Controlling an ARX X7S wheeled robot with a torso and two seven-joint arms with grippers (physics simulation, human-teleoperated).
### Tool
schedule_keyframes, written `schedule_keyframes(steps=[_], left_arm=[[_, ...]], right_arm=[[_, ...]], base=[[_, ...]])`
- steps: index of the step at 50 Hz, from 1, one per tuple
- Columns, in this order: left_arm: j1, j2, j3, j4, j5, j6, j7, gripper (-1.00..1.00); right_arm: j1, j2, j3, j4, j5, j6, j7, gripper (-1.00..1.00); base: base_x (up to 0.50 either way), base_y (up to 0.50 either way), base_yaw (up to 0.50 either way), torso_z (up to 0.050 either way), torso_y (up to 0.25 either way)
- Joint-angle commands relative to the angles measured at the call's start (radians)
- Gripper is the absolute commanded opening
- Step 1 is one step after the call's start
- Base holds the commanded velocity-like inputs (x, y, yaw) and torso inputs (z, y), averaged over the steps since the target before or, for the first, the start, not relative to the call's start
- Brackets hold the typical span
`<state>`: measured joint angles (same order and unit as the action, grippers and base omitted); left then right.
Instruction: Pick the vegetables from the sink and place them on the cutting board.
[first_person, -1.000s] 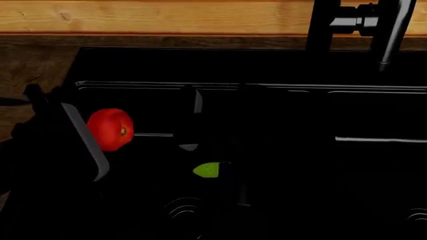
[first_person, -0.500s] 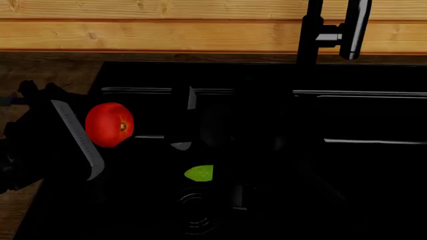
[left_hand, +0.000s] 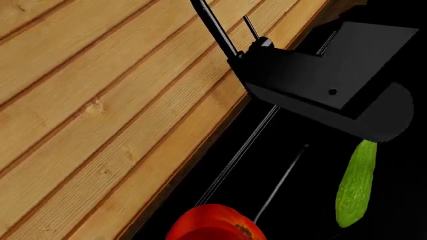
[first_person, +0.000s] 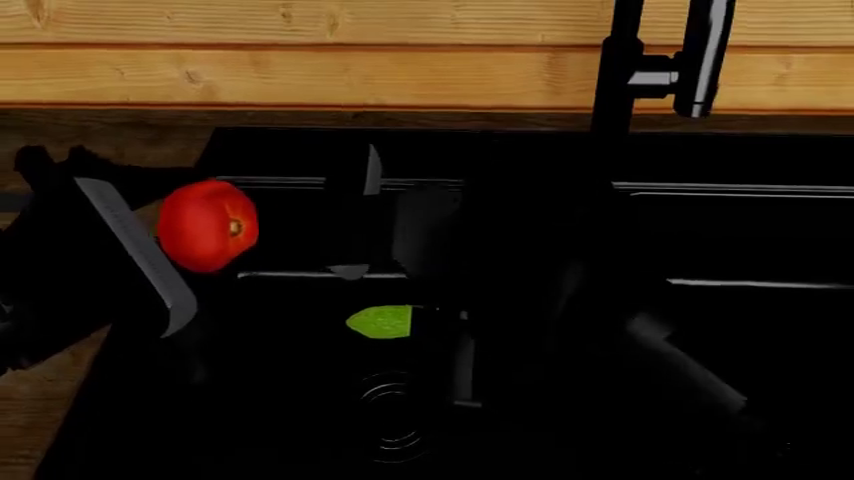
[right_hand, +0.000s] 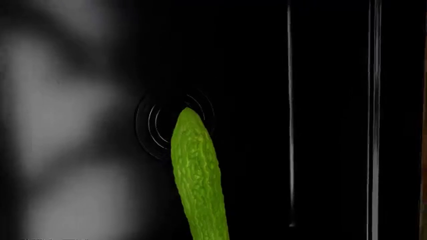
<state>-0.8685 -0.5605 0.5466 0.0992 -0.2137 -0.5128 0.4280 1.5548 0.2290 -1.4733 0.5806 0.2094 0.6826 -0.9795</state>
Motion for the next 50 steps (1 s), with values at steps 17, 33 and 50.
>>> schedule_keyframes(steps=[17, 33, 50], left_arm=[[0.279, -0.019, -0.138, 0.313, 0.038, 0.007, -0.363, -1.0], [0.213, 0.035, -0.179, 0.319, 0.021, -0.092, -0.425, -1.0], [0.205, 0.116, -0.232, 0.263, 0.055, -0.058, -0.553, -1.0]], right_arm=[[-0.103, 0.119, 0.221, -0.503, 0.05, 0.494, 0.384, -1.0], [-0.097, 0.13, 0.455, -0.557, 0.064, 0.542, 0.52, -1.0], [-0.333, 0.113, 0.818, -0.536, 0.109, 0.559, 0.75, -1.0]], base=[[-0.5, 0.06, 0.0, 0.0, 0.0], [-0.25, 0.0, 0.0, 0.0, 0.0], [0.0, -0.49, 0.0, 0.0, 0.0]])
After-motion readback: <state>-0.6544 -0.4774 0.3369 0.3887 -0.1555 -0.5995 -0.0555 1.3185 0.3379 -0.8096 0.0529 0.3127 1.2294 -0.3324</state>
